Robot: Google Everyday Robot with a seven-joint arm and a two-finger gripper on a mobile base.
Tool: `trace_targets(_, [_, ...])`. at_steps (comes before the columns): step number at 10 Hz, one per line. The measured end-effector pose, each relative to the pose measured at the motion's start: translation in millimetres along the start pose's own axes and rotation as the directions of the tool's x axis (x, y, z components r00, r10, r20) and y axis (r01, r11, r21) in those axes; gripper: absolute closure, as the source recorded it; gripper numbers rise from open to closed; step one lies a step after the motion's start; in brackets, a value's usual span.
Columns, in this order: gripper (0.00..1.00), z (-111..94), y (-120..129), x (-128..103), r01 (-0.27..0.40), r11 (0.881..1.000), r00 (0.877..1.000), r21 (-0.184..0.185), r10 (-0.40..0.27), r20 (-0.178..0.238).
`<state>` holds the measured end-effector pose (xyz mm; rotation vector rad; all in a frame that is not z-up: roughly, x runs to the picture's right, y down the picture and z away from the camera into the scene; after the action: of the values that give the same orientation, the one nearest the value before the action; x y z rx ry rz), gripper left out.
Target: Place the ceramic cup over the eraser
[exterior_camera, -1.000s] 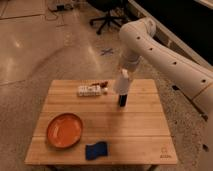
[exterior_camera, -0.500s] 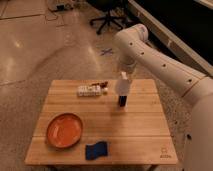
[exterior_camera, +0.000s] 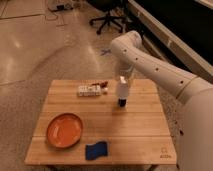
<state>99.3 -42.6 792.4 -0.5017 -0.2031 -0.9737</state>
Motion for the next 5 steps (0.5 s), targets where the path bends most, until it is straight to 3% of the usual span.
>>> trace_targets(2, [0.20,13,2,-1,0.005,1.000,1.000,-0.008,-0.005,-0.008])
trace_targets(5, [0.20,17,3,-1,0.004,1.000,1.000,-0.002,-0.004,-0.008])
